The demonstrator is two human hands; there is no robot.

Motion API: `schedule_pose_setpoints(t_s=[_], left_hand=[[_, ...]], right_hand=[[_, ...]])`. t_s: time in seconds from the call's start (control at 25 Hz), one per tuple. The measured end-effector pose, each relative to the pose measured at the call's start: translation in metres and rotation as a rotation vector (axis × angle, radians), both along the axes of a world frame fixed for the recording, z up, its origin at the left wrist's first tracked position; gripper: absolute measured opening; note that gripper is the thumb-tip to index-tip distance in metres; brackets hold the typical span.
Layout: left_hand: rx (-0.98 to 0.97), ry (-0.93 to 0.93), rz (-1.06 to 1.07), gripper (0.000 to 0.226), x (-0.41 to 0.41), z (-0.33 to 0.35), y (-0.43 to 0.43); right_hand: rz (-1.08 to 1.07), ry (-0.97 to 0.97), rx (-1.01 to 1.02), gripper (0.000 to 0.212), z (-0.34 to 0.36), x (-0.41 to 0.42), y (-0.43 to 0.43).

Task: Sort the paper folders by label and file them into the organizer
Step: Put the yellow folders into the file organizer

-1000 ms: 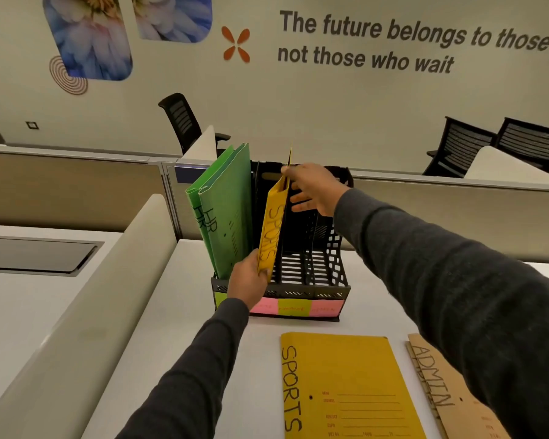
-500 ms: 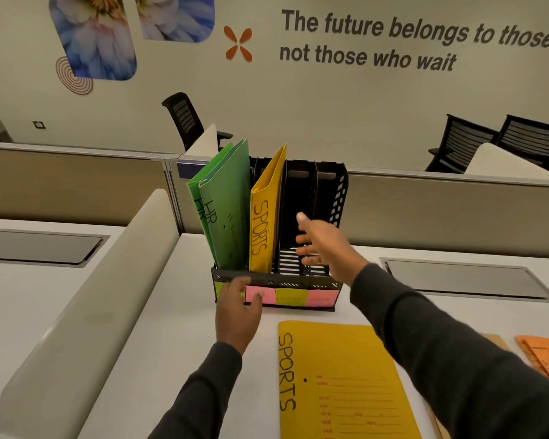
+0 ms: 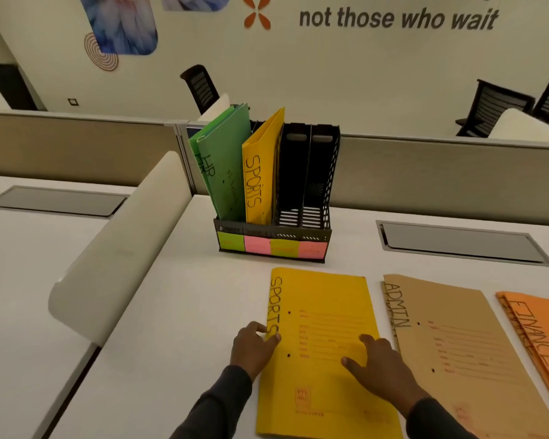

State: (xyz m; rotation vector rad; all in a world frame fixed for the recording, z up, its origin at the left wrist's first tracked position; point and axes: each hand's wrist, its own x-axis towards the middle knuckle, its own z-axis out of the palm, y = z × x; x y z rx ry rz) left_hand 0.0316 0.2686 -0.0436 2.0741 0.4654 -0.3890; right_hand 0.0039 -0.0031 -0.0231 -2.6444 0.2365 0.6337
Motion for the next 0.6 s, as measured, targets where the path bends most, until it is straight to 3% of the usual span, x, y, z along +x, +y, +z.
schedule_pose_setpoints(t_s=[0.08, 0.24, 0.4, 0.6], left_hand=[[-0.106, 0.050, 0.111, 0.038, -0.005, -0.001, -0.008], [-0.361, 0.119, 0.314, 0.033, -0.009, 0.007, -0.021], [-0.508, 0.104, 0.207, 0.033, -0.013, 0.032, -0.031], [-0.677, -0.094, 0.113, 0.022, -0.013, 0.087, -0.043]], right_hand=[[0.016, 0.087, -0.035, 0.085, -0.008, -0.018, -0.012], [0.026, 0.042, 0.015, 0.084, -0.009, -0.033, -0.018], [-0.025, 0.075, 0.168, 0.082, 0.000, -0.030, -0.030], [-0.226, 0.196, 0.539, 0.084, 0.034, -0.004, -0.019]])
